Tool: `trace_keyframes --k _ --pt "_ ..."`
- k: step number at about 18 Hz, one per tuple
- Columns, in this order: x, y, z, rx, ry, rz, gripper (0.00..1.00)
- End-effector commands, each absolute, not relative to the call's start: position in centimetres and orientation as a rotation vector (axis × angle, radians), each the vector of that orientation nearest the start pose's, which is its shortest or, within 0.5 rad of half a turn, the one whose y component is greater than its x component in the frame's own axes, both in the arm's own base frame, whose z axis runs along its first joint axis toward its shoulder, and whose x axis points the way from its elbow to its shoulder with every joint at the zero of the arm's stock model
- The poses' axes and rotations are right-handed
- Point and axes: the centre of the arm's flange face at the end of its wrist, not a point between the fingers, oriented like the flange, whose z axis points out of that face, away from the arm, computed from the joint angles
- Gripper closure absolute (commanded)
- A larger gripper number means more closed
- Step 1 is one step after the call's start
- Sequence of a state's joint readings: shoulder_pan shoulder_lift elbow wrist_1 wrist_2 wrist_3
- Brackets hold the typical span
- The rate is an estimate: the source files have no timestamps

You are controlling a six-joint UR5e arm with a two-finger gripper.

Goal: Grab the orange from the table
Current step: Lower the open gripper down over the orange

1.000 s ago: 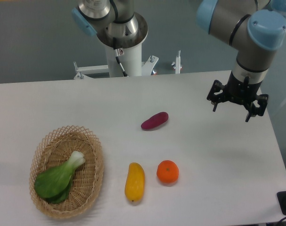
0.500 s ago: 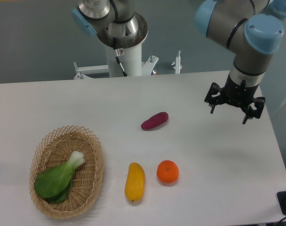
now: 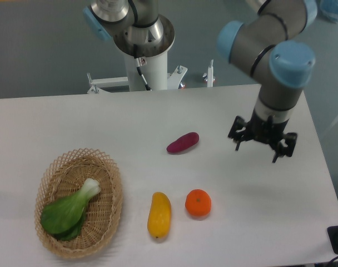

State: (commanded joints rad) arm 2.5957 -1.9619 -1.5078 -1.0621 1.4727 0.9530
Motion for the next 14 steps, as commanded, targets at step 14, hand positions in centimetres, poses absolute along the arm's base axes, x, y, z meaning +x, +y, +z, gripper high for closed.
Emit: trace_keyframes --k 14 --pt "-41.9 53.9 24.2 -3.006 -0.253 0.194 0.00"
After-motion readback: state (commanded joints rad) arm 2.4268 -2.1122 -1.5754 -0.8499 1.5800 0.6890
